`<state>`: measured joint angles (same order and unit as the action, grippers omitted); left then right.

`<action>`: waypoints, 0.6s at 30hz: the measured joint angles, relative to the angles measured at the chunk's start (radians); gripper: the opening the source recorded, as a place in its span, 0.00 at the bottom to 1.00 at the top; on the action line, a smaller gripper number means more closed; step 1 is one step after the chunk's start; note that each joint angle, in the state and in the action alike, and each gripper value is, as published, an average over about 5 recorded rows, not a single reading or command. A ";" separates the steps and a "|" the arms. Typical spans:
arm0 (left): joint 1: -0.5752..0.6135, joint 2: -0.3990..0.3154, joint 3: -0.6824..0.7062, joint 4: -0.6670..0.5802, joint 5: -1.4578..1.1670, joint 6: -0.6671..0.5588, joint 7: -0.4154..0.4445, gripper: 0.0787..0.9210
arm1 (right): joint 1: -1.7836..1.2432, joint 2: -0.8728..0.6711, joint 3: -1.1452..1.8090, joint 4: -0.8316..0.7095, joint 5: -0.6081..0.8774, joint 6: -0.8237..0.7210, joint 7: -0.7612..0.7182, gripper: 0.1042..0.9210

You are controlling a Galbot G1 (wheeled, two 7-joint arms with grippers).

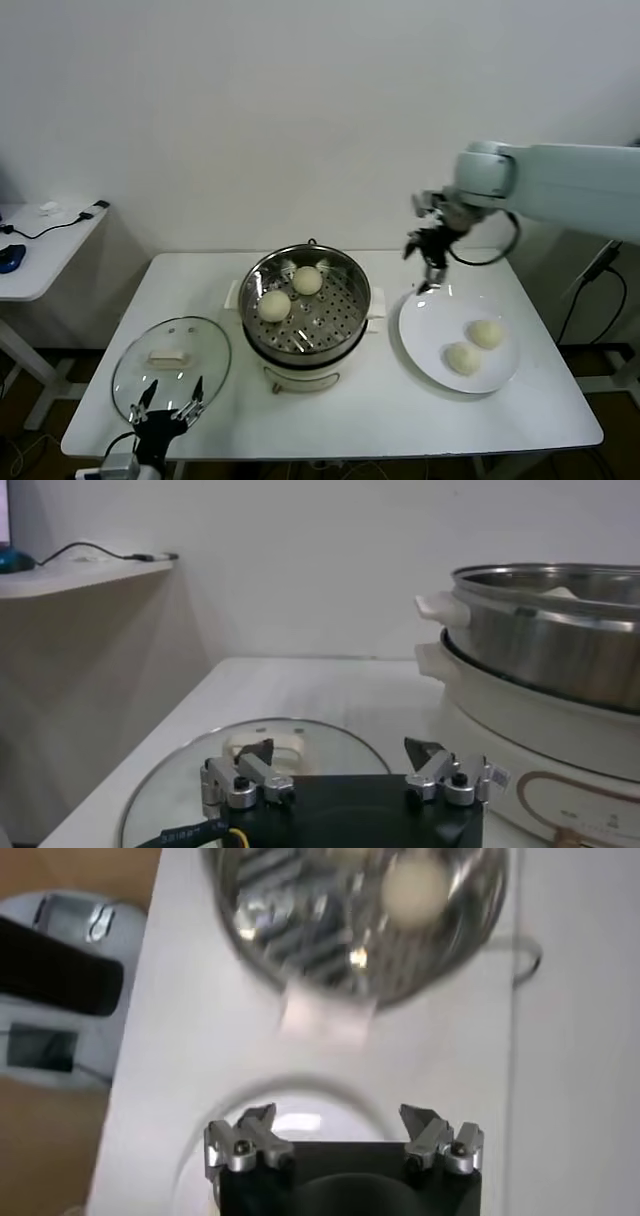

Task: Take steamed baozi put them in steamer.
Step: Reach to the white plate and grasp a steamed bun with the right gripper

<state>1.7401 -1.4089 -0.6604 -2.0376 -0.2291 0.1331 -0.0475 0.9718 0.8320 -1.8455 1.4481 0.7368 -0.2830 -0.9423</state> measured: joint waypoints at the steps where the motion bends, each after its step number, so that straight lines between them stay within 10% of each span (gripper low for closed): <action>1: 0.001 0.000 -0.001 -0.001 0.000 0.000 0.000 0.88 | -0.008 -0.028 -0.007 0.007 -0.019 -0.002 0.002 0.88; 18: 0.012 -0.018 -0.001 0.000 0.006 -0.001 -0.004 0.88 | -0.396 -0.226 0.170 -0.040 -0.242 -0.065 0.080 0.88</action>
<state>1.7524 -1.4274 -0.6617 -2.0373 -0.2230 0.1318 -0.0513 0.5755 0.6065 -1.6756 1.4077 0.4946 -0.3478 -0.8623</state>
